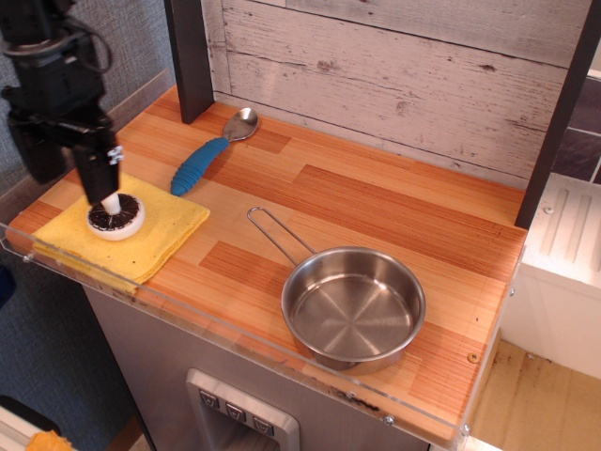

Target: Put the mushroom behind the silver pot, in the empty space next to the blue spoon.

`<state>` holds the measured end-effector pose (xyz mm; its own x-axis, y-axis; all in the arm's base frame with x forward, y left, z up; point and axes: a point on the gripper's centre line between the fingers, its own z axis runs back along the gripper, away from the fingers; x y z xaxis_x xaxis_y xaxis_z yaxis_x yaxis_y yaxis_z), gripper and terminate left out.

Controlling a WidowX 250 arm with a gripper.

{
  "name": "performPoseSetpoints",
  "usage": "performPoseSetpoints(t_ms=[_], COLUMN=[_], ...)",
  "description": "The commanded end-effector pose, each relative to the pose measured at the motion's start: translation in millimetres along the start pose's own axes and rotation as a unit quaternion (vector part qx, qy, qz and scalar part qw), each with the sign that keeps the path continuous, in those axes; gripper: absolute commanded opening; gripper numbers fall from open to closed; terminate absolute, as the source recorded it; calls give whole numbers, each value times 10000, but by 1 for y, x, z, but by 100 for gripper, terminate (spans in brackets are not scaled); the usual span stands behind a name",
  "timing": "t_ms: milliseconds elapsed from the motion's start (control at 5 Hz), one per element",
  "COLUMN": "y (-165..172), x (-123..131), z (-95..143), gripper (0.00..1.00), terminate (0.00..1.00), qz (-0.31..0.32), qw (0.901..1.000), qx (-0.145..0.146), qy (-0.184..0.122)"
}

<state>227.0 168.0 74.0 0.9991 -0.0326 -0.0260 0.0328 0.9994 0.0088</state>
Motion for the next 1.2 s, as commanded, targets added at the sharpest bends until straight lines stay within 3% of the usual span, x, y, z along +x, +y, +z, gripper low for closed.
performPoseSetpoints(t_ms=[0,1000], y=[5,2], x=[10,36], z=[-16,-23], gripper=[100,100], terminate=[0,0], qz=[-101,-193], qw=[9996,9986], qx=[277,486], qy=[-2,-31])
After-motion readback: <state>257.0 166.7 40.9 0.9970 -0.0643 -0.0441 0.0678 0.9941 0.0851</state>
